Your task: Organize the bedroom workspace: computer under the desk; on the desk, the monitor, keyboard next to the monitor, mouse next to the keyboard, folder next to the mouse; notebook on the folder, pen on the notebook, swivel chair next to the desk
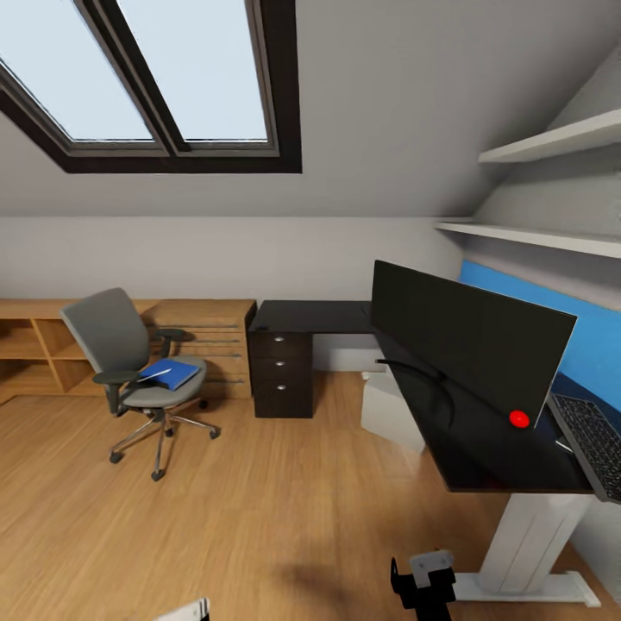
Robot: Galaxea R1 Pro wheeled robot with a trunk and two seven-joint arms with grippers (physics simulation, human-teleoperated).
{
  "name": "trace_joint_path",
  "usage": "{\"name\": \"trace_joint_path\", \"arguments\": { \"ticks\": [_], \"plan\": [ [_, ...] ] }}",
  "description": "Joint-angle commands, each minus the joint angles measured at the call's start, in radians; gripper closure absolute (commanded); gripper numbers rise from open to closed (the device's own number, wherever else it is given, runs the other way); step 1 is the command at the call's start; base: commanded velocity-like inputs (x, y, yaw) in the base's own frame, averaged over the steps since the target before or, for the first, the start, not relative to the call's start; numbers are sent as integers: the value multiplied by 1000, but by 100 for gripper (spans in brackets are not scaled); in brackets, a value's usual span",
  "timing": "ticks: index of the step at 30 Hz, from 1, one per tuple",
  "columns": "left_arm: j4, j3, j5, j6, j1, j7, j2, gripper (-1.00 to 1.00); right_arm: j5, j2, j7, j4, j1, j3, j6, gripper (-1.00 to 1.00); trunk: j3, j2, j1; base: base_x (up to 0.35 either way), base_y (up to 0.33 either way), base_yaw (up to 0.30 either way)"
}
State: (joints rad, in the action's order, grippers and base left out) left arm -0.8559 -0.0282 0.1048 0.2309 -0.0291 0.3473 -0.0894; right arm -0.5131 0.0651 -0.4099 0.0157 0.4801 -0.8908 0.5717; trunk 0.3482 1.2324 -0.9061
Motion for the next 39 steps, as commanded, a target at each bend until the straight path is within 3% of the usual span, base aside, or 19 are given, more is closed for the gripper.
{"name": "trace_joint_path", "arguments": {
  "ticks": [1,8,10,15,21,39],
  "plan": [
    [5,-4,10,4,0,4,0,-100,-7,0,-2,2,0,-9,3,-100,1,1,0,-8,-342,0],
    [26,-2,9,8,0,5,-4,-100,5,32,5,-33,34,12,-28,-100,1,1,0,-1,-49,0],
    [23,-1,9,9,0,5,-5,-100,6,43,1,-44,43,-3,-17,-100,1,1,0,0,0,0],
    [24,-5,8,10,0,6,19,-100,10,72,-2,-73,68,-42,9,-100,1,1,0,0,0,0],
    [24,-5,7,10,0,5,23,-100,12,106,-3,-107,71,-77,41,-100,1,1,0,-40,0,0],
    [24,-6,9,9,0,5,23,-100,13,107,-3,-140,72,-78,55,-100,1,1,0,-314,-8,0]
  ]
}}
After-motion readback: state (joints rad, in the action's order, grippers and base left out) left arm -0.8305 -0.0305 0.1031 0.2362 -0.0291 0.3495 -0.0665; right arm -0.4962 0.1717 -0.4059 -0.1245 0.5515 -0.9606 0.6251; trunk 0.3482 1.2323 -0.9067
